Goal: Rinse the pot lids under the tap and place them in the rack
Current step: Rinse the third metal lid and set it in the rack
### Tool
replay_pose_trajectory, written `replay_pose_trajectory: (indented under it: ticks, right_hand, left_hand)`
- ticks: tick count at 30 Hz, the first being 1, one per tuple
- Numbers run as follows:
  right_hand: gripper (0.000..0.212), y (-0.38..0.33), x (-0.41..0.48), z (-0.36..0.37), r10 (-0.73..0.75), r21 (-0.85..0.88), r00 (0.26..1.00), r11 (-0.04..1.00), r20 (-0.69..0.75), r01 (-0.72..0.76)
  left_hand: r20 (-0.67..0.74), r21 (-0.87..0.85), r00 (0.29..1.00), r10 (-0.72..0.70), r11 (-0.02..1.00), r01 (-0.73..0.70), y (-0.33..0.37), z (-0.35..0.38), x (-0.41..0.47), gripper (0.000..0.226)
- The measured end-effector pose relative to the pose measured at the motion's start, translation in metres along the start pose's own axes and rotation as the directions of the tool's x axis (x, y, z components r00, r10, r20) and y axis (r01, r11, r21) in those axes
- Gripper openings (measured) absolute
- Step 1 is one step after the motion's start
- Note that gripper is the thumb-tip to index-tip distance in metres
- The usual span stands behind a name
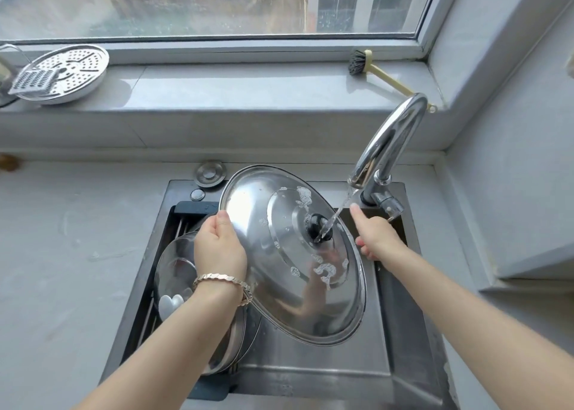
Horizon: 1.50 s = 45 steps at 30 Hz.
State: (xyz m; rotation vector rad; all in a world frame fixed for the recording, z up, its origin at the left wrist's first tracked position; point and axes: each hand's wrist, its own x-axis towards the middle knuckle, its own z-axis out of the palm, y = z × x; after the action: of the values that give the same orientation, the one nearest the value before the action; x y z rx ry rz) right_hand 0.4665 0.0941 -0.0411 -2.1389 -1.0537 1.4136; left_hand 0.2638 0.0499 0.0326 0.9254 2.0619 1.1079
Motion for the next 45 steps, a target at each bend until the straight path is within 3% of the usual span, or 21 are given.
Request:
replay_pose_trajectory:
  ticks: [3,5,9,13,17,21,22,24,26,27,28,30,32,35,37,40,41,44,45]
  right_hand:
    - [0.032,-0.01,-0.032,0.023,-0.319,0.021,0.942,0.948,0.106,0.319]
    - [0.03,-0.01,-0.035,0.032,-0.397,0.017,0.914,0.918,0.08,0.397]
    - [0.041,-0.011,-0.034,0.031,-0.342,0.223,0.939,0.912,-0.044,0.343]
    - [0.033,-0.01,-0.04,0.04,-0.395,0.162,0.918,0.905,-0.018,0.393]
    - [0.04,-0.013,-0.036,0.037,-0.319,0.16,0.939,0.928,-0.124,0.337]
    - [0.022,-0.001,-0.048,0.053,-0.388,-0.065,0.857,0.919,-0.34,0.39]
    - [0.03,0.002,-0.06,0.061,-0.418,-0.108,0.845,0.907,-0.333,0.406]
    - [0.069,0.009,-0.088,0.076,-0.52,-0.204,0.845,0.847,-0.124,0.492]
    - [0.083,0.018,-0.101,0.083,-0.589,-0.302,0.806,0.76,0.054,0.576]
    - [0.085,0.021,-0.097,0.08,-0.596,-0.327,0.8,0.743,0.071,0.583]
    - [0.085,0.023,-0.086,0.075,-0.578,-0.322,0.814,0.763,0.05,0.561]
    - [0.076,0.019,-0.063,0.058,-0.402,-0.207,0.915,0.899,-0.043,0.385]
    - [0.069,0.018,-0.056,0.051,-0.29,-0.144,0.956,0.949,-0.047,0.281]
    - [0.078,0.022,-0.082,0.065,-0.489,-0.337,0.87,0.812,0.054,0.477]
    - [0.084,0.024,-0.084,0.068,-0.568,-0.369,0.819,0.745,0.088,0.556]
    - [0.073,0.019,-0.06,0.049,-0.404,-0.249,0.912,0.893,-0.074,0.375]
    - [0.069,0.021,-0.057,0.046,-0.397,-0.235,0.912,0.9,-0.101,0.366]
    - [0.069,0.025,-0.067,0.053,-0.588,-0.319,0.809,0.764,0.016,0.561]
    - [0.066,0.026,-0.064,0.052,-0.595,-0.293,0.803,0.763,0.028,0.576]
  left_hand:
    - [0.0,-0.001,0.999,0.034,0.999,-0.034,-0.001,-0.003,-0.001,0.046]
    - [-0.003,-0.017,0.999,0.038,0.999,-0.038,-0.004,-0.007,-0.001,0.047]
    - [0.006,-0.041,0.999,0.049,0.998,-0.049,-0.009,-0.016,-0.003,0.048]
    - [-0.019,-0.047,0.998,0.063,0.997,-0.063,-0.01,-0.02,0.002,0.048]
    - [-0.01,-0.057,0.999,0.044,0.997,-0.045,-0.01,-0.019,-0.003,0.048]
    - [-0.112,-0.116,0.992,-0.054,0.992,0.041,-0.01,-0.01,-0.007,0.042]
    - [-0.14,-0.123,0.987,-0.079,0.99,0.062,-0.009,-0.008,-0.008,0.041]
    - [-0.188,-0.089,0.979,-0.077,0.994,0.061,-0.007,-0.004,-0.009,0.041]
    - [-0.207,-0.084,0.976,-0.07,0.995,0.053,-0.008,-0.004,-0.008,0.042]
    - [-0.199,-0.116,0.977,-0.081,0.992,0.059,-0.009,-0.004,-0.007,0.042]
    - [-0.19,-0.153,0.977,-0.095,0.986,0.066,-0.01,-0.005,-0.005,0.041]
    - [-0.187,-0.185,0.976,-0.11,0.98,0.075,-0.013,-0.007,-0.004,0.042]
    - [-0.181,-0.177,0.977,-0.11,0.981,0.077,-0.015,-0.008,-0.005,0.043]
    - [-0.173,-0.143,0.979,-0.108,0.986,0.083,-0.014,-0.007,-0.007,0.046]
    - [-0.163,-0.128,0.98,-0.114,0.987,0.093,-0.014,-0.006,-0.007,0.046]
    - [-0.144,-0.147,0.983,-0.113,0.985,0.092,-0.011,-0.007,-0.009,0.044]
    - [-0.137,-0.155,0.984,-0.11,0.984,0.089,-0.01,-0.007,-0.01,0.043]
    - [-0.122,-0.115,0.99,-0.075,0.991,0.061,-0.008,-0.008,-0.011,0.04]
    - [-0.112,-0.087,0.992,-0.056,0.995,0.046,-0.007,-0.008,-0.012,0.04]
